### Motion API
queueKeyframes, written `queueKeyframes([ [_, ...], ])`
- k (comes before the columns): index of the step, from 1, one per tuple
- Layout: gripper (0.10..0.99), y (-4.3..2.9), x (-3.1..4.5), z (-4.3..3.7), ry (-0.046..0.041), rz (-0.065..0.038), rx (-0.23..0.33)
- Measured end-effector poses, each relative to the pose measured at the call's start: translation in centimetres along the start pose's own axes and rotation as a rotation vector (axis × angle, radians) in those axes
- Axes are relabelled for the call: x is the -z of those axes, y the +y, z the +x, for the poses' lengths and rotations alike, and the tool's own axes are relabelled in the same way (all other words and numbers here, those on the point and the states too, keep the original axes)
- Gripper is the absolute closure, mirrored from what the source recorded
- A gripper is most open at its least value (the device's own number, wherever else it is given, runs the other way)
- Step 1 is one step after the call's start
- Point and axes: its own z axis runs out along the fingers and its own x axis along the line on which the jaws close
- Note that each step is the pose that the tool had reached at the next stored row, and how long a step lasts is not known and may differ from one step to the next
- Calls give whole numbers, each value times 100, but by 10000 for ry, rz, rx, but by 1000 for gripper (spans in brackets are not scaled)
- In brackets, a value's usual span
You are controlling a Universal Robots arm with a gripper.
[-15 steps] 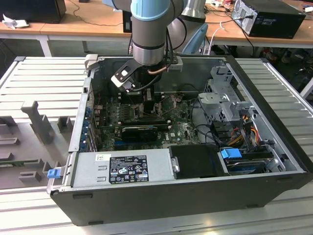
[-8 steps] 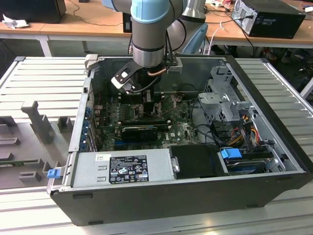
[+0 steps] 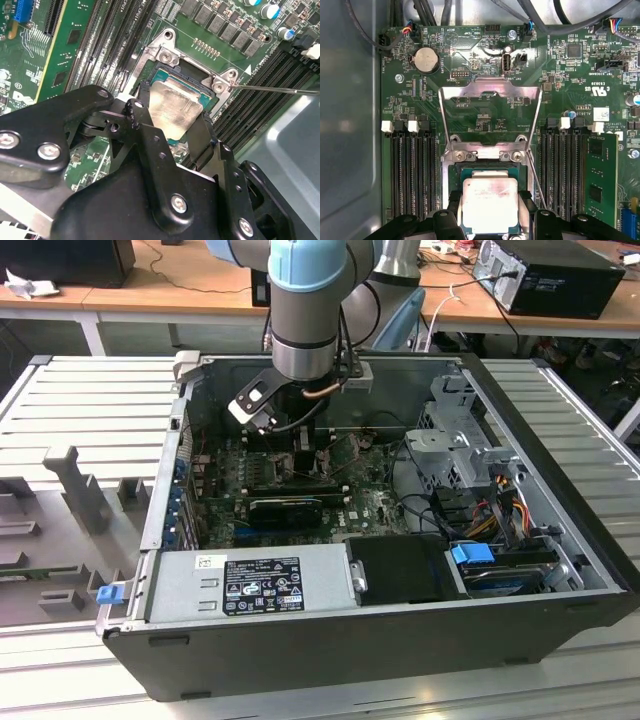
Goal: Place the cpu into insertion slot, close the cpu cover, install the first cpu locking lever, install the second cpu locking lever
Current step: 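Place the cpu into insertion slot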
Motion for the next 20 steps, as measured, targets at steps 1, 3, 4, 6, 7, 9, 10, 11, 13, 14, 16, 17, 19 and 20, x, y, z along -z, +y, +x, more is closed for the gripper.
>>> queueKeyframes([
  [1,553,0,-4,0,-1,1,0],
  [3,553,0,-16,0,-1,1,1],
  [4,553,0,-23,0,-2,1,1],
  [6,553,0,-25,-1,-5,2,2],
  [7,553,0,-26,-1,-5,3,1],
  [9,553,0,-27,0,-3,1,2],
  [10,553,0,-28,0,-3,1,1],
  [11,553,0,-29,0,-2,-1,1],
  [13,478,0,-29,0,-2,0,1],
  [14,478,0,-29,0,-4,1,1],
  [16,478,0,-30,0,-2,0,0],
  [17,478,0,-28,0,3,0,-1],
  [19,478,0,-8,0,9,1,0],
  [20,478,0,6,0,8,1,0],
])
